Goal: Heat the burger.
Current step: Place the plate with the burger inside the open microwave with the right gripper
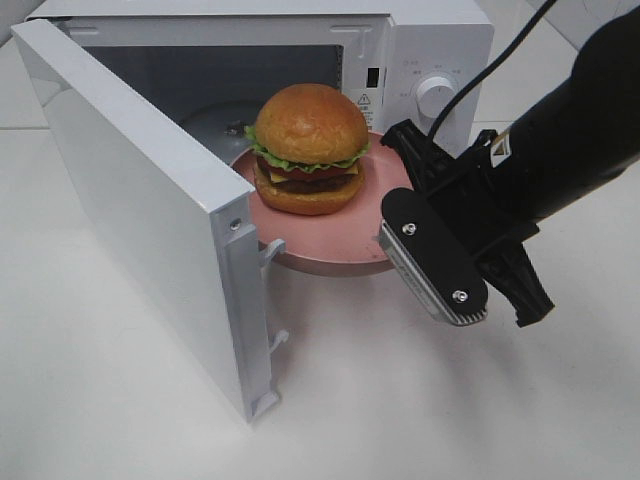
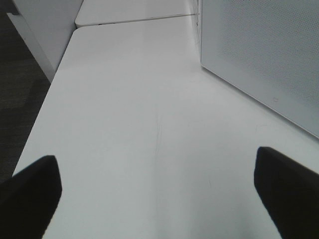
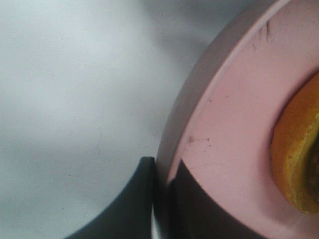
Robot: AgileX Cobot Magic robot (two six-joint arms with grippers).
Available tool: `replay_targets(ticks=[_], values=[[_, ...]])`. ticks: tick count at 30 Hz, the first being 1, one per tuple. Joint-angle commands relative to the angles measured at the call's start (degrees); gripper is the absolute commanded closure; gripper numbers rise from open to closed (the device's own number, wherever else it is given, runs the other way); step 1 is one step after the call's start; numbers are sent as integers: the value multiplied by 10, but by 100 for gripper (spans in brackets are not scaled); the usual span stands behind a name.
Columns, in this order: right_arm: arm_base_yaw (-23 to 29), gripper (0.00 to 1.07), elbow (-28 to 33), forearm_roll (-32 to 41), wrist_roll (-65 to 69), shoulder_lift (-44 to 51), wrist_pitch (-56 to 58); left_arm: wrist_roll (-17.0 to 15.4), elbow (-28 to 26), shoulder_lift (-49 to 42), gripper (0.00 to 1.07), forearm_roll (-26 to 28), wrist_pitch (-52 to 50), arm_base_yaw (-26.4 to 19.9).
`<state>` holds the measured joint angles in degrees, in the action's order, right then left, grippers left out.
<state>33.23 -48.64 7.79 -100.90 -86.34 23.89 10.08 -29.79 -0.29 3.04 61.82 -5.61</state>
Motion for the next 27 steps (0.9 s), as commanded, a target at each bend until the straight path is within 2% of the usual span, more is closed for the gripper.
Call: replay_targets(ticks=[1, 12, 27], values=[[10, 107, -26, 3, -17, -9, -29, -1, 1, -9, 9, 1, -5, 2], [16, 107, -108, 6, -31, -88, -27, -1, 1, -9, 9, 1, -5, 2], [16, 107, -234, 6, -29, -185, 32, -1, 1, -9, 9, 1, -5, 2]])
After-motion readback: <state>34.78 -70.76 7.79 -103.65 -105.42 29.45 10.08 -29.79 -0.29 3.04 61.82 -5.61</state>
